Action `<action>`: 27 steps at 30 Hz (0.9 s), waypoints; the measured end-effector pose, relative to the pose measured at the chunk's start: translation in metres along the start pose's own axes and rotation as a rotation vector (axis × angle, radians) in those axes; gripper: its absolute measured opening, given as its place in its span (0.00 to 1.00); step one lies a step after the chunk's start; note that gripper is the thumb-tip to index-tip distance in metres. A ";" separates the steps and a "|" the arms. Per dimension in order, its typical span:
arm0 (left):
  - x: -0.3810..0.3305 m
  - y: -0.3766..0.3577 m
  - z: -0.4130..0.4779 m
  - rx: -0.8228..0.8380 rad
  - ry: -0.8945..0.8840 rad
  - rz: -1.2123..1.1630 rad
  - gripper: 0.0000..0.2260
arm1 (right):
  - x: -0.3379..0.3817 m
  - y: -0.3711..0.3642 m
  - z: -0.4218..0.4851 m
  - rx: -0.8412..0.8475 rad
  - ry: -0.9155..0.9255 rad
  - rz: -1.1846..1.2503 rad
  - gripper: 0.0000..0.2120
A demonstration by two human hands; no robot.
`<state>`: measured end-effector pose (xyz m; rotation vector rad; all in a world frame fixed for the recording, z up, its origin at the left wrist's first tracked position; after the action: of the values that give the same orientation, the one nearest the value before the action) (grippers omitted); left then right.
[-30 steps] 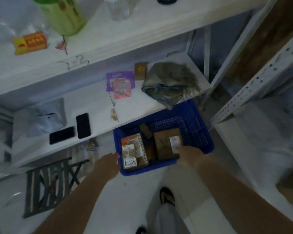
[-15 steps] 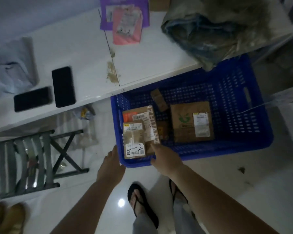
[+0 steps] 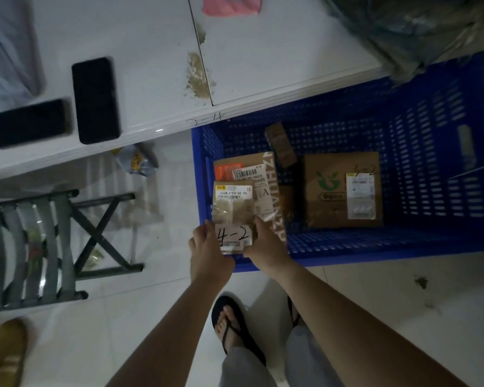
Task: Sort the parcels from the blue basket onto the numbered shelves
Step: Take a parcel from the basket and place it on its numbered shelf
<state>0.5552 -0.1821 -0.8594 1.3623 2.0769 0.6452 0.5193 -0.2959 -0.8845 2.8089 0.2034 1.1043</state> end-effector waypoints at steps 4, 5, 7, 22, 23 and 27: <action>-0.007 0.000 0.002 0.047 0.046 -0.110 0.24 | -0.004 0.001 -0.002 -0.047 0.037 0.090 0.32; -0.010 -0.001 0.000 0.072 0.030 -0.179 0.23 | -0.005 0.005 -0.005 -0.069 0.047 0.105 0.32; -0.018 0.002 -0.010 0.090 -0.041 -0.282 0.20 | -0.004 0.016 -0.015 -0.129 0.082 0.113 0.32; -0.157 0.187 -0.201 -0.267 -0.562 0.180 0.37 | 0.192 0.167 -0.197 -0.430 0.521 -0.250 0.36; -0.170 0.204 -0.219 -0.278 -0.599 0.208 0.36 | 0.211 0.180 -0.217 -0.443 0.533 -0.289 0.34; -0.218 0.268 -0.296 -0.318 -0.720 0.275 0.35 | 0.278 0.223 -0.295 -0.542 0.620 -0.315 0.32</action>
<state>0.5975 -0.3110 -0.4255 1.4267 1.1824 0.4682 0.5373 -0.4520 -0.4488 1.8388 0.3240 1.6113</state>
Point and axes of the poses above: each hand's wrist, its own z-axis towards the middle knuckle, its own y-axis out of the back of the hand, x = y × z, the point moved 5 cm from there along z, towards the middle knuckle, and after that the axes turned 7 degrees about y, right-handed, at the moved point
